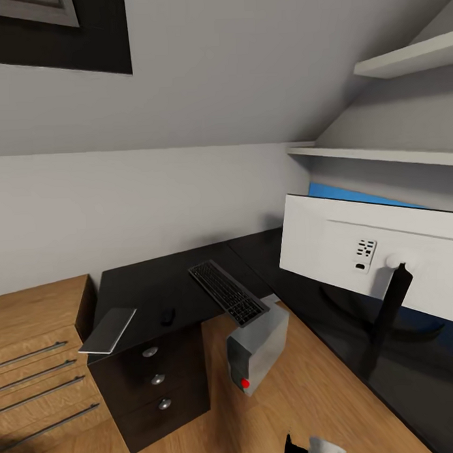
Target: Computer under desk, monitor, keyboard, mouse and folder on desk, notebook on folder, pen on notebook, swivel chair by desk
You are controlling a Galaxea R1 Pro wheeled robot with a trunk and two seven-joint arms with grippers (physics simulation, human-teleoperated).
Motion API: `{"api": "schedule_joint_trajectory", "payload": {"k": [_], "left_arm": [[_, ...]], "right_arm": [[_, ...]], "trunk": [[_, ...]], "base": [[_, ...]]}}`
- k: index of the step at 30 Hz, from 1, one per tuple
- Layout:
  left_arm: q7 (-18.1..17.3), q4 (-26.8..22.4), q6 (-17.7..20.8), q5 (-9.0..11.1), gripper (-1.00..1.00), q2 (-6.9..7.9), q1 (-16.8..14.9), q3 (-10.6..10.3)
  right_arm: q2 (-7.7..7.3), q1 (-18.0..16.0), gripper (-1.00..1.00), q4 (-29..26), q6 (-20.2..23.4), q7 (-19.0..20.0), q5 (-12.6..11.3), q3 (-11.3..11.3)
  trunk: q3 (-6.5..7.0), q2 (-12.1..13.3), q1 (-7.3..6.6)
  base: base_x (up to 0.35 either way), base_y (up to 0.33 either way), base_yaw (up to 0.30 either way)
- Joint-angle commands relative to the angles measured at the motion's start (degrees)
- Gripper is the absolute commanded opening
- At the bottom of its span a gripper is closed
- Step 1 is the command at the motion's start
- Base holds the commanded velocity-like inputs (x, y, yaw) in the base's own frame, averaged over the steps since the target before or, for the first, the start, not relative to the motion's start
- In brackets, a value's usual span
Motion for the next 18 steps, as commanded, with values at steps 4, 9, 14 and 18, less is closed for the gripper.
{"api": "schedule_joint_trajectory", "payload": {"k": [4,9,14,18], "left_arm": [[0.44,-0.05,-0.08,0.01,1.00,-0.01,-0.02,-0.54],[0.43,-0.06,-0.08,-0.03,1.00,-0.01,-0.02,-0.59],[0.42,-0.05,-0.08,-0.05,1.00,-0.01,-0.04,-0.60],[0.38,-0.05,-0.08,-0.05,1.00,-0.01,0.00,-0.60]], "right_arm": [[-0.34,0.69,1.00,0.15,-0.10,0.66,3.58,0.57],[-0.42,0.93,1.00,0.18,-0.07,0.95,4.58,0.61],[-0.19,1.00,1.00,0.04,-0.09,1.05,4.91,0.72],[0.12,1.01,1.00,0.00,-0.10,1.06,4.96,0.83]], "trunk": [[0.67,1.58,-0.89],[1.56,3.59,-1.99],[2.10,4.79,-2.64],[2.10,4.79,-2.64]], "base": [[0.000,0.000,0.000],[0.000,0.000,0.000],[0.000,0.000,0.001],[0.000,0.000,0.103]]}}
